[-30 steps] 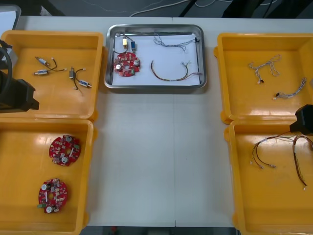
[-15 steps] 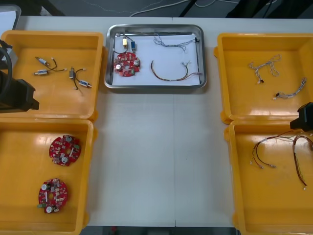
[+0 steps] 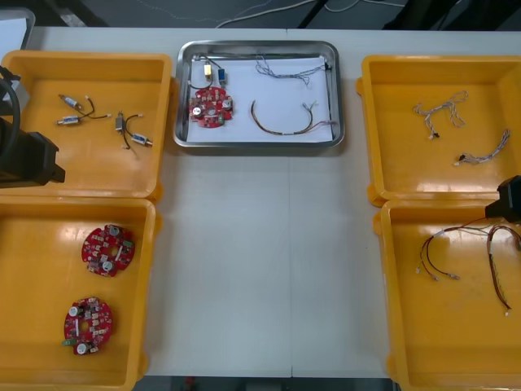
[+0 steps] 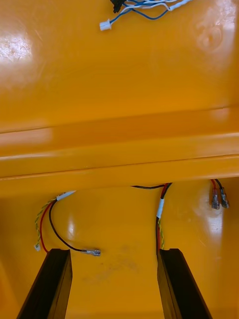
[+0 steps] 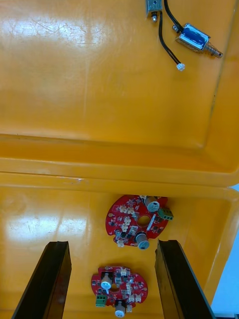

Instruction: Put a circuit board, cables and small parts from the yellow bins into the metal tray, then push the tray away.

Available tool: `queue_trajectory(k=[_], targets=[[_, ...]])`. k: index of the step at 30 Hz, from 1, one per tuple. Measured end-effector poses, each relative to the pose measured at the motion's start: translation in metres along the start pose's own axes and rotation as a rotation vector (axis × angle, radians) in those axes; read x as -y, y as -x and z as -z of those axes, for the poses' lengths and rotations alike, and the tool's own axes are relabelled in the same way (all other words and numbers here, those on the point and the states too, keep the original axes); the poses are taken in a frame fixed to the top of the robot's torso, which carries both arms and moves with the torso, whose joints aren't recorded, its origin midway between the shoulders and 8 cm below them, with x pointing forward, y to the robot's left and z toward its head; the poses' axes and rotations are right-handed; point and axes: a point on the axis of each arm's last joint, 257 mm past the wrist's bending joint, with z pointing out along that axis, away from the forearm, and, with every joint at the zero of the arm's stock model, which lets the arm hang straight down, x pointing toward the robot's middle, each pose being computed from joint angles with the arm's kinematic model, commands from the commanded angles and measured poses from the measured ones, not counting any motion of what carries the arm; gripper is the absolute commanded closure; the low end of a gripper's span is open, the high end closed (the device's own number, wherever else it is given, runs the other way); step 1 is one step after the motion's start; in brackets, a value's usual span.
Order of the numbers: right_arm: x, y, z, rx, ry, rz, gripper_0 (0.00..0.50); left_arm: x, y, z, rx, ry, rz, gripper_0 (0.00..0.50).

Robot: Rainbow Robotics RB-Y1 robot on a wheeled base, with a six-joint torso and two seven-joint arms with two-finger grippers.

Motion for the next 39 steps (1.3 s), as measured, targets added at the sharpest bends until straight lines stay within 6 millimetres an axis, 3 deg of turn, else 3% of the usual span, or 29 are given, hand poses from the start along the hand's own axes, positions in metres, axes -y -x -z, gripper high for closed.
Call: queue_trajectory(k=[39], targets=[[0.0042,-0.0097,-0.0048,-0.020,-0.005,-0.001,0.000,0.0000,0.0000,0.0000,0.000,0.000,0.000,0.000]])
